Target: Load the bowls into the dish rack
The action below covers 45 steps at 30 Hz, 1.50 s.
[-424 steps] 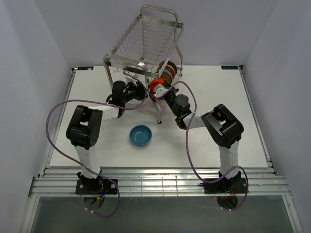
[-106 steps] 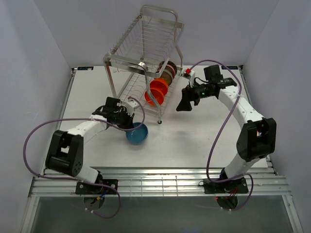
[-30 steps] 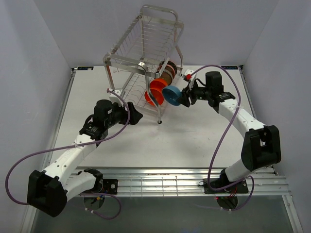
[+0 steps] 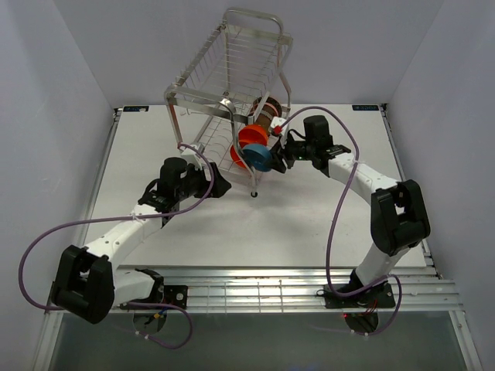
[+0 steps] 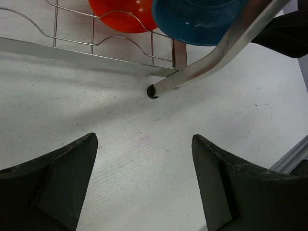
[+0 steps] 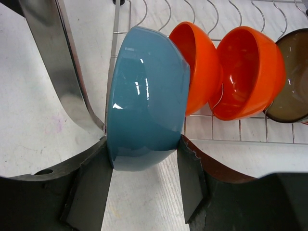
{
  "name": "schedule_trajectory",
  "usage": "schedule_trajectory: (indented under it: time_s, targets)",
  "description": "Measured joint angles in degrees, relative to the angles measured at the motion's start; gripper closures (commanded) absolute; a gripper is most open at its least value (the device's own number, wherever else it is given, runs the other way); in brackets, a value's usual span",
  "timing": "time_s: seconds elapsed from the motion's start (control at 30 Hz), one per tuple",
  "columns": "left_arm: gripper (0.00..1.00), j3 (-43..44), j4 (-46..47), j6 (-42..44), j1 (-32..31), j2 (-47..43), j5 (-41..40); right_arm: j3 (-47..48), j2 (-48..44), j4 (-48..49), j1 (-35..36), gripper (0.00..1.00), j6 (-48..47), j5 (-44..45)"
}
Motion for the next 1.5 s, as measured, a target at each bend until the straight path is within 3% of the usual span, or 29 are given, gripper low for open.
schedule_trajectory:
  time_s: [0.23,1.5]
  targets:
    - [0.23,-0.28,2.58,-1.95,0.04,1.75,-0.09,1.31,1.88,-0.07,0.85,0.92,-0.52,0.0]
    - [0.22,-0.39,5.55,-2.82,1.05,4.5,-0.04,5.18,7.89,-0.7,4.09,0.92,-1.42,1.77]
